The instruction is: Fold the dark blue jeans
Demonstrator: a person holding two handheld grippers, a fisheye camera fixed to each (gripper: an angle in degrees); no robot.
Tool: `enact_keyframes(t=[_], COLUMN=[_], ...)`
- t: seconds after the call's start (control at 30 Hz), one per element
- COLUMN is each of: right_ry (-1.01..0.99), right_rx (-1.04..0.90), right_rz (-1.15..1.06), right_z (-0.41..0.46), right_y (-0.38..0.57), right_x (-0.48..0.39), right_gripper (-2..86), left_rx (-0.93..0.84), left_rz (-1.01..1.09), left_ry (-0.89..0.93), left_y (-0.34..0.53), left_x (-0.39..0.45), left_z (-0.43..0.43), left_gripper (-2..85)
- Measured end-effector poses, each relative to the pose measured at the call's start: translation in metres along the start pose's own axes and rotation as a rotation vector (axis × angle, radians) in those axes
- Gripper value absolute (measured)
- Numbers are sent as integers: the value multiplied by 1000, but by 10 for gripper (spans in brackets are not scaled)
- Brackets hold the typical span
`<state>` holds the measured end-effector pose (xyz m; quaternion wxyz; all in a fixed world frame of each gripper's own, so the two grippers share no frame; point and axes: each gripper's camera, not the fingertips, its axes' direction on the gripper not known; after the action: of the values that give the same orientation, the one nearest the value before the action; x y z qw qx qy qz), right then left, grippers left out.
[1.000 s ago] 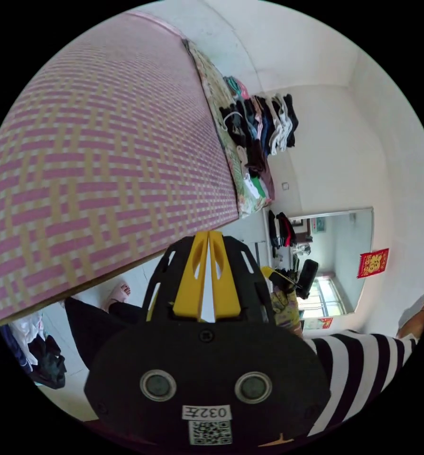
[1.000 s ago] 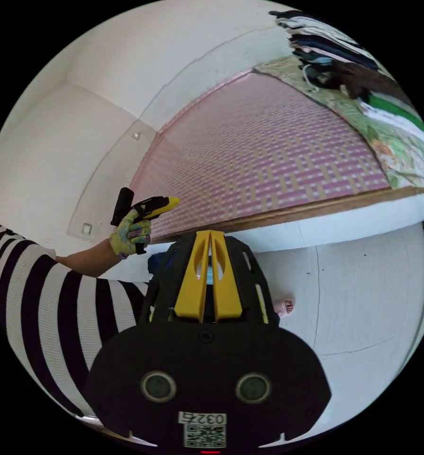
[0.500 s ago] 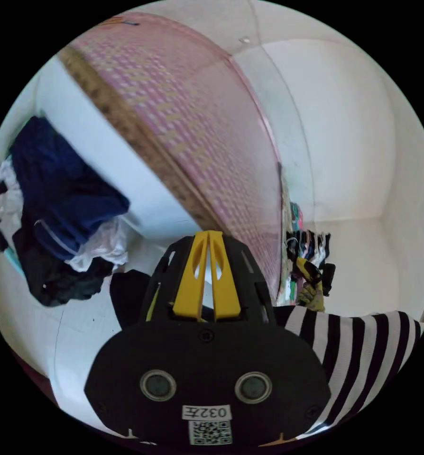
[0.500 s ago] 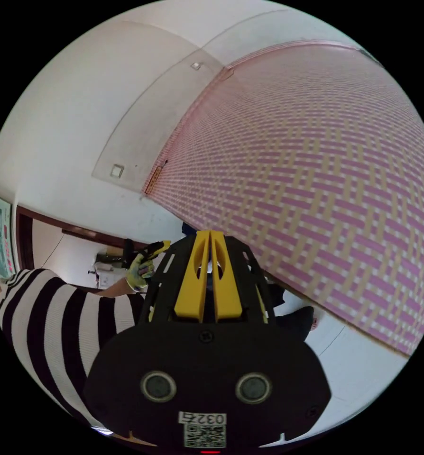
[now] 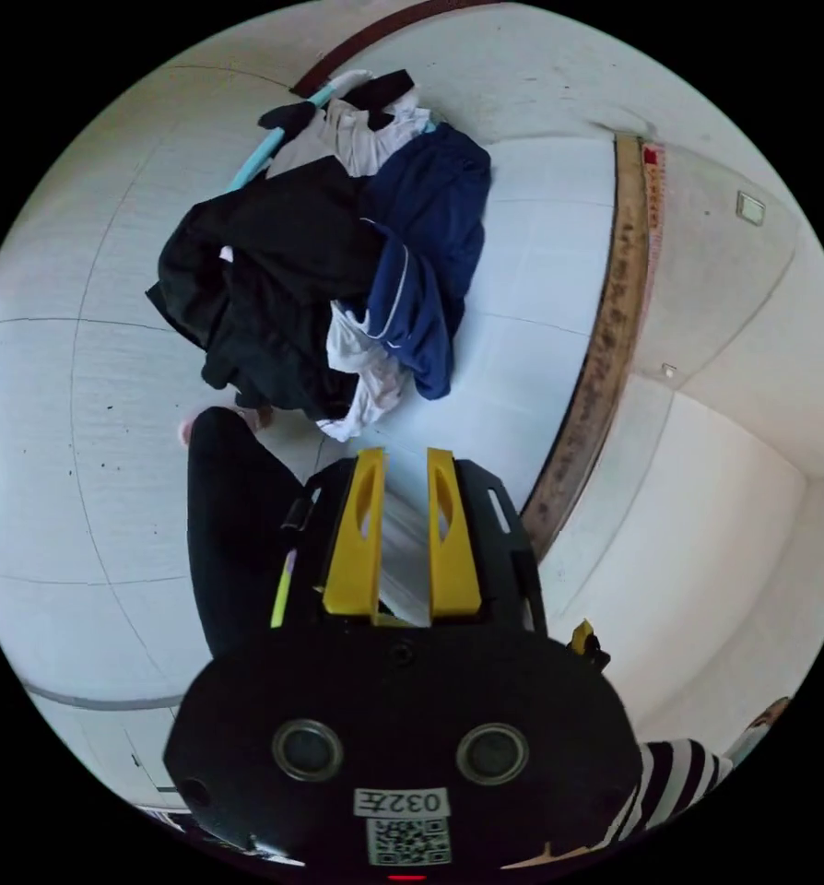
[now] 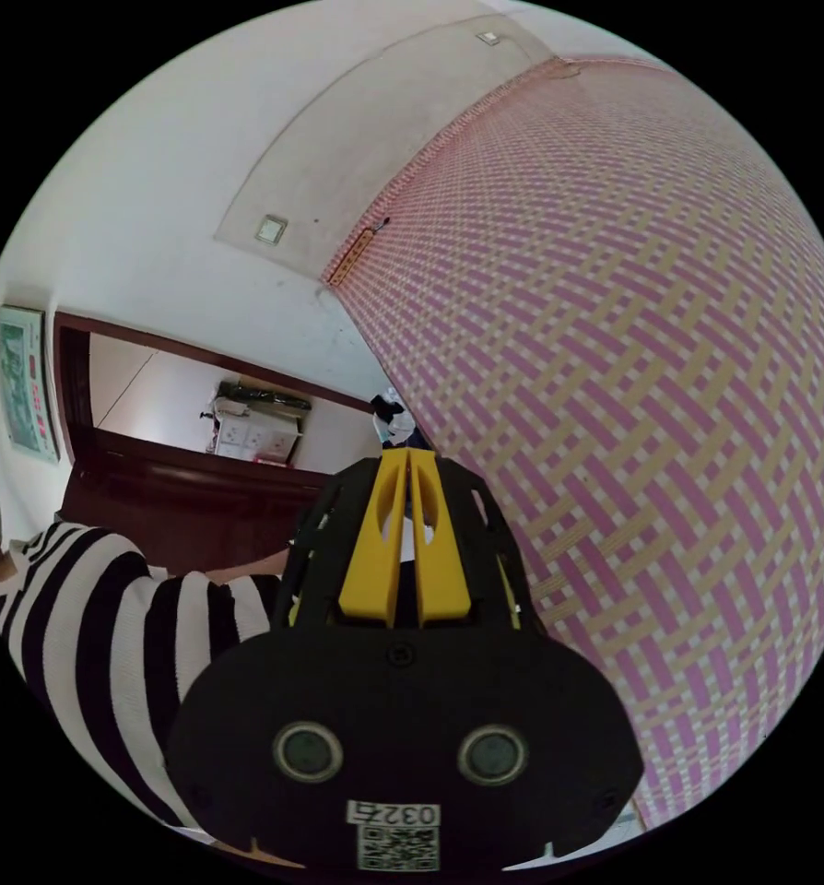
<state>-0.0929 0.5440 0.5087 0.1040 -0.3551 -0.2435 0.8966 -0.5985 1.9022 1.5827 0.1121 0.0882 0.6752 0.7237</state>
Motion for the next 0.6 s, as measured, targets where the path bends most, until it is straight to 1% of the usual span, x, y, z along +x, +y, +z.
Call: enact_keyframes(t=[0.1, 0.23, 0.37, 0.43, 0.53, 0.6], right_ry=[21, 72, 135, 158, 184, 187], right_rx=[-35, -83, -133, -150, -173, -183], right_rz=[28, 80, 137, 156, 188, 209], right_z=[7, 17, 26, 30, 36, 41], right_y=[-7, -13, -21, -24, -32, -38], right_x=[8, 13, 11, 9, 6, 3], right_gripper=[-10, -10, -10, -10, -10, -10], left_rx=[35, 28, 11, 14, 3, -6], left_rz=[0, -3, -10, -50, -91, -105], left_ry=[-31, -83, -206, -225, -245, -267], left_y=[-11, -37, -59, -63, -60, -48], left_x=[22, 50, 73, 72, 66, 62], left_z=[-3, 3, 16, 21, 29, 29], left_gripper=[67, 86, 102, 105, 84, 24])
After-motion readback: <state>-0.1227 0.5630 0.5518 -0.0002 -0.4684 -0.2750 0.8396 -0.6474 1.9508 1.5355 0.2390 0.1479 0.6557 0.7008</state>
